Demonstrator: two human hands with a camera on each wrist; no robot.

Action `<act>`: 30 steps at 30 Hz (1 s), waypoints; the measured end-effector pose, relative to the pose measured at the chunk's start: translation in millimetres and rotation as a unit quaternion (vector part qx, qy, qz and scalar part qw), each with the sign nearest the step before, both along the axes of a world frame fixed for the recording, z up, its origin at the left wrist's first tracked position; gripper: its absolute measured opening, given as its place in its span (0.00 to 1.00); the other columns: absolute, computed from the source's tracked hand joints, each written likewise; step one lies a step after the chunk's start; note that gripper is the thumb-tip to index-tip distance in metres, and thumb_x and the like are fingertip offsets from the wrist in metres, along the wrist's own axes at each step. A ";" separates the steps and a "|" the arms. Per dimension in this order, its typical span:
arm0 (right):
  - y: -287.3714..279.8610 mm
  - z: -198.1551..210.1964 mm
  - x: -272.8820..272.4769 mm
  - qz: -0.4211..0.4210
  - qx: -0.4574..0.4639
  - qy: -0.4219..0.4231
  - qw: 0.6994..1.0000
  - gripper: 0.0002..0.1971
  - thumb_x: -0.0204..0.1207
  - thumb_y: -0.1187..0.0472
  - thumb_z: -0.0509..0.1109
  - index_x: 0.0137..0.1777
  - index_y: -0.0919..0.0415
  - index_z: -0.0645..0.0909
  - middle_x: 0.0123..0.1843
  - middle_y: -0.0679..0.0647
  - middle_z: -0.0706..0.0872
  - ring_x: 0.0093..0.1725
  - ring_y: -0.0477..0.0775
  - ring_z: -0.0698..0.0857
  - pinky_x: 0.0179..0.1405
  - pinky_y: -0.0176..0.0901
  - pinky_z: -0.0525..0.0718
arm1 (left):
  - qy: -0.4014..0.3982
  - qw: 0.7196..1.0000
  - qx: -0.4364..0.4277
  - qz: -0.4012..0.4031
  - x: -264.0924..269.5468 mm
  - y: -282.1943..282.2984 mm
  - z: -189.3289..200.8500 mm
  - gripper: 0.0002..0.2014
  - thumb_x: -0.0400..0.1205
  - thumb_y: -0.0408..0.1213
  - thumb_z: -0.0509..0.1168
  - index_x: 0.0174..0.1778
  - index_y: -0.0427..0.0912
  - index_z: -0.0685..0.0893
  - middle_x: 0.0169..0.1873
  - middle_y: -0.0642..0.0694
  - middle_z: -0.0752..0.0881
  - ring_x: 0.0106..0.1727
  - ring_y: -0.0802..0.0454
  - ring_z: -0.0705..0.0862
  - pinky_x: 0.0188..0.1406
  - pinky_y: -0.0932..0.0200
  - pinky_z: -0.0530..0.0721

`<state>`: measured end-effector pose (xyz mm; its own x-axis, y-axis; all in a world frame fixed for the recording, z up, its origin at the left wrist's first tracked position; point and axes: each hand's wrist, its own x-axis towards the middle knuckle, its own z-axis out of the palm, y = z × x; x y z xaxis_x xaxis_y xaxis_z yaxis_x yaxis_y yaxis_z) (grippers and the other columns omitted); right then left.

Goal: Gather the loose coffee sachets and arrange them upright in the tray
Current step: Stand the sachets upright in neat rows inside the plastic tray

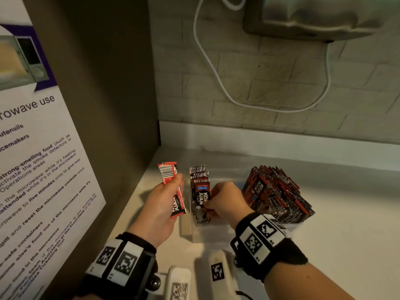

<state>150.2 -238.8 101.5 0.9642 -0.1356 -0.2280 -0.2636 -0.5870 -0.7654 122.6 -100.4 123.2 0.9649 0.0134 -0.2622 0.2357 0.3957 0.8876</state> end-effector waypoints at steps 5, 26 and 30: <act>7.2 0.8 2.5 -0.001 -0.049 -0.034 0.998 0.10 0.71 0.64 0.75 0.48 0.60 0.76 0.46 0.56 0.85 0.50 0.60 0.87 0.50 0.50 0.87 | -0.013 0.999 0.001 -0.041 -6.4 -6.3 4.7 0.08 0.86 0.39 0.60 0.48 0.43 0.84 0.30 0.52 0.91 0.30 0.60 0.89 0.31 0.63 0.83; 15.2 -12.6 3.0 0.109 -0.165 -0.090 0.976 0.09 0.78 0.60 0.67 0.53 0.65 0.82 0.52 0.60 0.88 0.52 0.61 0.86 0.41 0.41 0.77 | -0.006 0.996 0.025 -0.082 -3.8 -12.2 9.0 0.12 0.86 0.41 0.60 0.59 0.39 0.83 0.53 0.36 0.90 0.49 0.44 0.88 0.50 0.51 0.85; 14.4 -11.3 1.3 0.089 -0.146 -0.076 0.982 0.12 0.74 0.60 0.71 0.55 0.63 0.83 0.53 0.58 0.88 0.53 0.60 0.86 0.46 0.43 0.82 | -0.011 0.998 0.020 -0.060 -1.1 -7.7 7.8 0.12 0.86 0.40 0.61 0.59 0.38 0.84 0.49 0.38 0.91 0.46 0.45 0.89 0.51 0.49 0.85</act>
<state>151.5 -224.4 90.2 0.9984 -0.0001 -0.0561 -0.0327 -0.8141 -0.5799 121.5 -108.1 131.0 0.9656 -0.0932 -0.2429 0.2601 0.3306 0.9072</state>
